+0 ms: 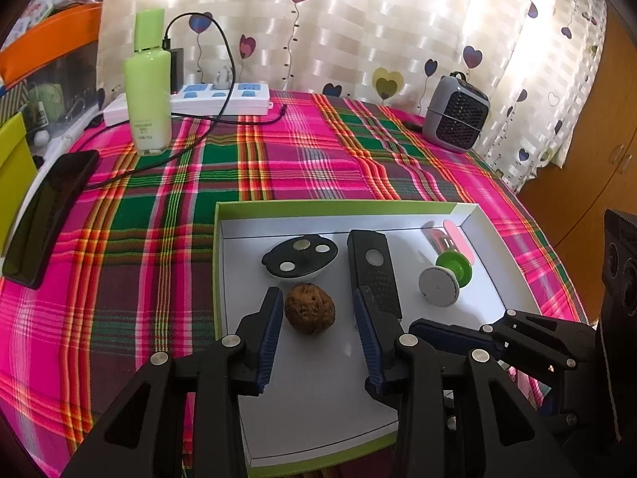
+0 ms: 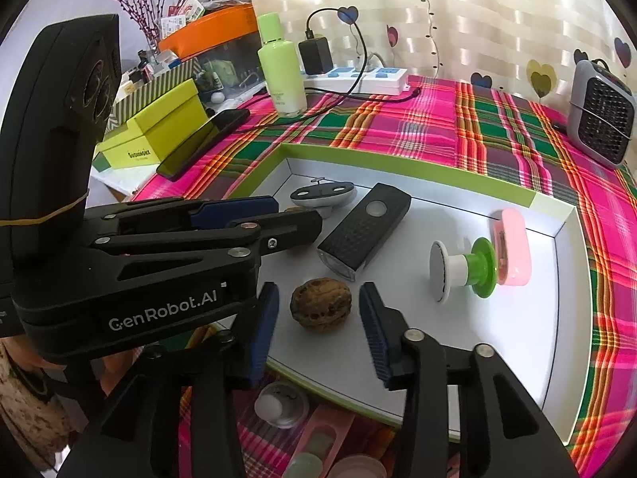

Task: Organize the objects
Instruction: 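Open the right tool to drop its walnut while the left tool releases its walnut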

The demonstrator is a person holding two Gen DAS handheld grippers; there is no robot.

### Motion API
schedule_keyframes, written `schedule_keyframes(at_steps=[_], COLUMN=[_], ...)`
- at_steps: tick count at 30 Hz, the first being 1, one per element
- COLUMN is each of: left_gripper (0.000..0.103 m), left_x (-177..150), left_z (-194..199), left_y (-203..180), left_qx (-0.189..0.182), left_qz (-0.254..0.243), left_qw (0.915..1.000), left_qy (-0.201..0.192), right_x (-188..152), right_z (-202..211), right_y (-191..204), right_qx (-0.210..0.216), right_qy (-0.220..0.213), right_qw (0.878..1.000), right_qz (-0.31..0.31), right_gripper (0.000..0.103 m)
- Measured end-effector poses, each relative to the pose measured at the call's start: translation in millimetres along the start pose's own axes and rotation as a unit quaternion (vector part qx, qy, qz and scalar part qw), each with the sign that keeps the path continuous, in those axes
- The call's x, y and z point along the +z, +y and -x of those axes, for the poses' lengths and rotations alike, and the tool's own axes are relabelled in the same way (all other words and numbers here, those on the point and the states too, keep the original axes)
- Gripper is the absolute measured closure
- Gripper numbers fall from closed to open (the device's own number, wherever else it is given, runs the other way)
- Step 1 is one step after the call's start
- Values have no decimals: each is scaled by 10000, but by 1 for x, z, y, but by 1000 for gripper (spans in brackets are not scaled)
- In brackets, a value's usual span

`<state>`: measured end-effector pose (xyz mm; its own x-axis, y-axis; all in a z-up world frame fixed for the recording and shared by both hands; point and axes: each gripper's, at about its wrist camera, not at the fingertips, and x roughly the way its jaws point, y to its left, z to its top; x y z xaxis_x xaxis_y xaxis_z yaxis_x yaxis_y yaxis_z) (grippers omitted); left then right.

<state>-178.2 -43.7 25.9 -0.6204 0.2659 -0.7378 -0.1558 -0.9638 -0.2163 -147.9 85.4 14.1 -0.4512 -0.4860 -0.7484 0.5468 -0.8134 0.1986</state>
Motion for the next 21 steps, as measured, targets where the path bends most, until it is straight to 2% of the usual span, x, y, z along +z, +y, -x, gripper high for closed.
schedule_keyframes(at_steps=[7,17,21], left_gripper=[58,56,56], left_x=[-1,-12,-20], left_z=[13,37,46], left_y=[-4,-9,-15], left_qx=[14,71,220], left_qz=[-13,19,-88], left_qw=[9999,9997,9993], left_qy=[-115,-247,-290], right_x=[-4,-14,-19], right_z=[8,30,40], right_y=[-1,-4,-4], right_qx=[-37,-71,-235], right_qy=[-77,-259,-306], right_qw=[10000,9993,9989], right_qz=[-43,-249,-255], right_gripper=[59,59,59])
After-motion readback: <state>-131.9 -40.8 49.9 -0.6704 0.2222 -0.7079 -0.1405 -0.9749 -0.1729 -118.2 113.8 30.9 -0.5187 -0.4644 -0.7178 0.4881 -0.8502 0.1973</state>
